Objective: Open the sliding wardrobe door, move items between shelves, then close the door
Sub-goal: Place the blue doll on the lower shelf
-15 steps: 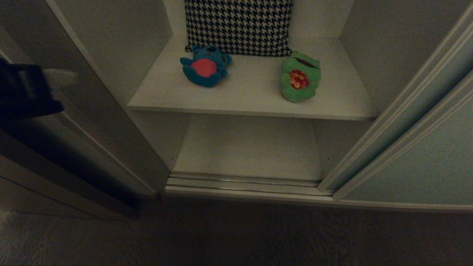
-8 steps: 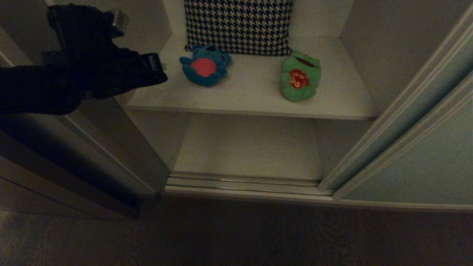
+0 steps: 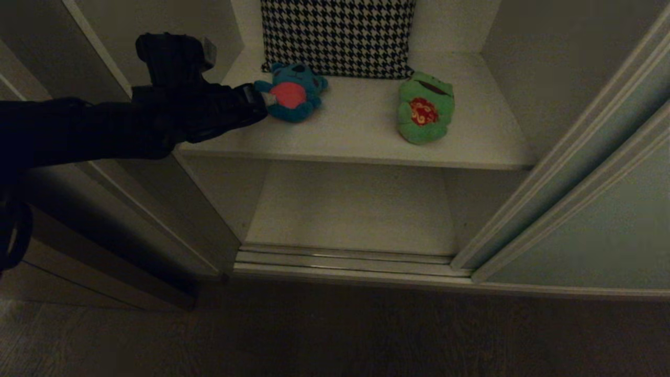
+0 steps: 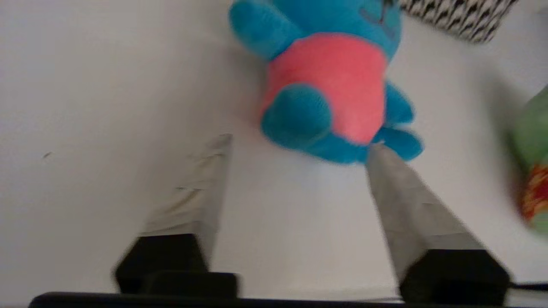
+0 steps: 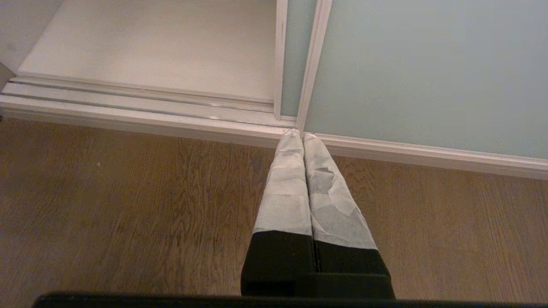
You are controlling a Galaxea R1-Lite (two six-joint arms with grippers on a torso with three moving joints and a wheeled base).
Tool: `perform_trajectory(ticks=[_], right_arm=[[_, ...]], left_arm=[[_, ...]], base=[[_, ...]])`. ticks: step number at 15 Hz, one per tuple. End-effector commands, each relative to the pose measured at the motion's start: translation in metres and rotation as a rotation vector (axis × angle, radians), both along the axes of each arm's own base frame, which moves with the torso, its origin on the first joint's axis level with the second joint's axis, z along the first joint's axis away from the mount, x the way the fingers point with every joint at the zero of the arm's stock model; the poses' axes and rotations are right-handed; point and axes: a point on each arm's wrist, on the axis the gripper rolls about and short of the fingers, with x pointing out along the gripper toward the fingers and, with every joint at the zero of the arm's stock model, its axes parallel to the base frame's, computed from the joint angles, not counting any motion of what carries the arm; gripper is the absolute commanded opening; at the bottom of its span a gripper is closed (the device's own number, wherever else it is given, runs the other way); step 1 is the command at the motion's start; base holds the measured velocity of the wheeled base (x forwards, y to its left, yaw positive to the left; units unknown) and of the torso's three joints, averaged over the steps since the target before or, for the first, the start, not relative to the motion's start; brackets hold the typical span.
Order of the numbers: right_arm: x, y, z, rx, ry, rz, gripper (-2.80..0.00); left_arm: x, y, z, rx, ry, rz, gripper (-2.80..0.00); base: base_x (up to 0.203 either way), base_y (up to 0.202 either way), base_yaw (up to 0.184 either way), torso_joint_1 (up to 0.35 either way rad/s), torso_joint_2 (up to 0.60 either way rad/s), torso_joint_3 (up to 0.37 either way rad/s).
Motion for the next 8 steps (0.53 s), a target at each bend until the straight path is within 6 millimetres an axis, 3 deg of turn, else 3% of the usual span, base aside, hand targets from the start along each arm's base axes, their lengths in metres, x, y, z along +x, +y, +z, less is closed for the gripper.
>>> perform_trajectory(ticks=[1, 8], right_arm=[[0.000, 0.000, 0.000, 0.000, 0.002, 0.000, -2.80], [0.000, 0.000, 0.000, 0.000, 0.002, 0.000, -2.80]], left_arm=[[0.006, -0.003, 0.001, -0.012, -0.015, -0.005, 0.00], [0.026, -0.017, -0.008, -0.033, -0.148, 0.011, 0.00]], base=[[0.000, 0.000, 0.000, 0.000, 0.00, 0.000], [0.000, 0.000, 0.000, 0.000, 0.00, 0.000]])
